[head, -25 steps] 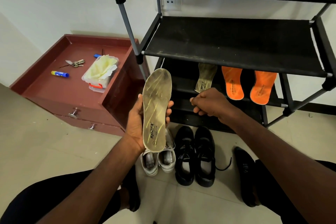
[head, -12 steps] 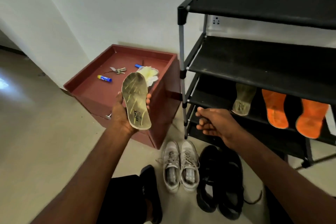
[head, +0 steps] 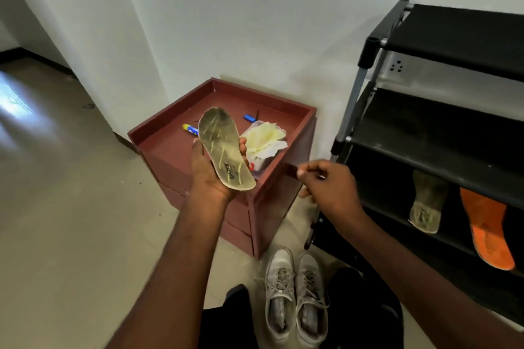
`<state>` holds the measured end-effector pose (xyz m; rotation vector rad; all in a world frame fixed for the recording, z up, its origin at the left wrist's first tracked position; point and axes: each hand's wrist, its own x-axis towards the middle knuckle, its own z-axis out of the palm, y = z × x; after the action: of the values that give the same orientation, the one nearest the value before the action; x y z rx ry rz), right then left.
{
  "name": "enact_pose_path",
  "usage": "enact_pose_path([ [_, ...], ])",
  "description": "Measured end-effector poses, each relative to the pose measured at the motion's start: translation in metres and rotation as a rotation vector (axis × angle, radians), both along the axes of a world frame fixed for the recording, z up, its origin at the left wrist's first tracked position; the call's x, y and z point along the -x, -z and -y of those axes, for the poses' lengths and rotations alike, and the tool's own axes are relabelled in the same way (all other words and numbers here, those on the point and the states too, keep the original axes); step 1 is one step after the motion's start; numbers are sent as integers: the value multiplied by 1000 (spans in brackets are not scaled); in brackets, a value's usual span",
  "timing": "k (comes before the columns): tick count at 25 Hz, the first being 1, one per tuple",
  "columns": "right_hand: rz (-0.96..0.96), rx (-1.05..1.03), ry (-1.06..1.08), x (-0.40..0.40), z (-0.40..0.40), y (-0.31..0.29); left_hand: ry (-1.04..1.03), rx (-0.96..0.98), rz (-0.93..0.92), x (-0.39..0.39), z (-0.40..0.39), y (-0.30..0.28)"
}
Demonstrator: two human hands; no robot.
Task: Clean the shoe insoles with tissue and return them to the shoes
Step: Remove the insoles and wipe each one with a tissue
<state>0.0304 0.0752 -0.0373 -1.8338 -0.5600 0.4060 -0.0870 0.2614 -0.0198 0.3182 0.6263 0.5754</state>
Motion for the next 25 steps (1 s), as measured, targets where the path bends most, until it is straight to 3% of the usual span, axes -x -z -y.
enact_pose_path([
  [3,133,57,-8,-10,-62,-11,-55,37,31,1,-7,1],
  [8,618,351,-144,-28,-146,4,-89,97,42,5,-17,8],
  [13,804,635,-304,-48,-190,25,-113,86,19,7,-27,12],
  [16,739,582,-279,-53,-194,27,-91,102,7,1,-23,11],
  [20,517,321,-98,-54,-187,13,-133,105,22,1,-21,9],
  [25,-27,-29,114,-55,-172,-19,-139,100,15,5,-22,9],
])
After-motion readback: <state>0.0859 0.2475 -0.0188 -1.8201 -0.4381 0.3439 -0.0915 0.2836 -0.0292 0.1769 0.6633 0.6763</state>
